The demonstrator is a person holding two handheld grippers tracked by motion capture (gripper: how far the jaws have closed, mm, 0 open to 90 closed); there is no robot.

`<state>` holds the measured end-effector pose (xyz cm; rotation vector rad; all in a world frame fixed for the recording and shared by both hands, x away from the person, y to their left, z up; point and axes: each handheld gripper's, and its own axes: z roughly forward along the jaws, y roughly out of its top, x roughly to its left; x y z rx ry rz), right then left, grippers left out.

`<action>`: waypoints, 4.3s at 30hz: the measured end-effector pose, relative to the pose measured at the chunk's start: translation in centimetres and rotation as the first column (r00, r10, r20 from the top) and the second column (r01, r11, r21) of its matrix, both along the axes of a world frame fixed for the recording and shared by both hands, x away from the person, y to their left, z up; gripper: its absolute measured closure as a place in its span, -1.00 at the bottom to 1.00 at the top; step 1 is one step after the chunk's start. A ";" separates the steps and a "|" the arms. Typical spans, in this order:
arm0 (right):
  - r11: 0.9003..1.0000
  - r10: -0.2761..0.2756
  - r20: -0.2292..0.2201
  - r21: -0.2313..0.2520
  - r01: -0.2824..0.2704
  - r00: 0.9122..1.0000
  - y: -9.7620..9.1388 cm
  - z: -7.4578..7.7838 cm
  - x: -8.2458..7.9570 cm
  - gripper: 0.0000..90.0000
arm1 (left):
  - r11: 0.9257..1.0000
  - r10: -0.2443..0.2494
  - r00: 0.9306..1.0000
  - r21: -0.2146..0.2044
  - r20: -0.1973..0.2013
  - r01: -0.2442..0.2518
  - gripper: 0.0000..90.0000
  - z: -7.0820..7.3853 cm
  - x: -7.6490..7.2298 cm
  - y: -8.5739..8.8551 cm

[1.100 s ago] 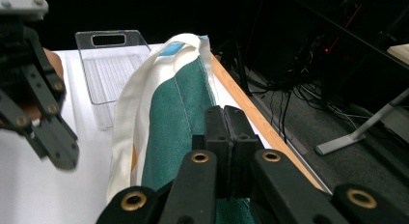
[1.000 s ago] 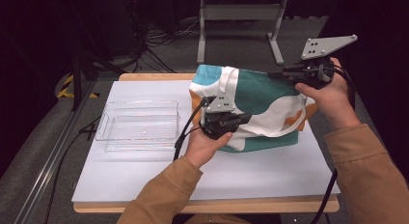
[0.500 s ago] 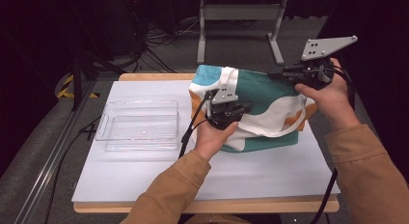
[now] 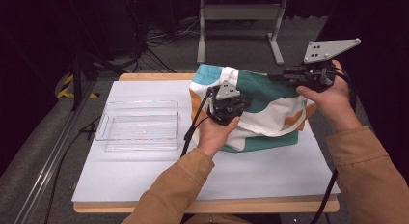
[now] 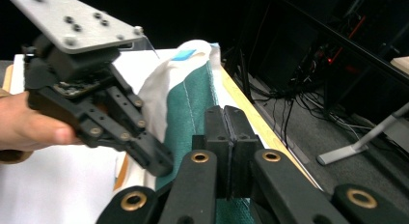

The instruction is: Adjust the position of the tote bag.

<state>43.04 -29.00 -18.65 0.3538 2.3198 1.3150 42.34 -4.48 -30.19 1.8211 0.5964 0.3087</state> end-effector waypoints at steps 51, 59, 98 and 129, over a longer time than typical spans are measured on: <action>0.976 0.141 0.005 -0.170 -0.138 0.990 2.5 -4.1 -5.3 0.99 | 0.999 0.037 0.996 0.031 0.082 -0.040 0.99 8.0 -2.7 5.7; 0.958 0.184 -0.028 -0.221 -0.185 0.983 3.5 -4.6 -5.3 0.99 | 0.987 0.057 0.994 0.141 0.096 -0.071 0.99 7.8 -1.5 4.0; 0.994 0.093 -0.051 -0.052 -0.096 0.994 -0.5 -3.6 -6.1 0.56 | 0.968 0.027 0.998 0.249 0.060 -0.042 0.99 7.5 -1.2 3.6; 0.985 0.114 -0.261 -0.094 -0.143 0.959 -5.6 -8.3 -5.3 -0.48 | 0.973 0.031 0.998 0.227 0.048 -0.041 0.99 7.3 -0.9 3.7</action>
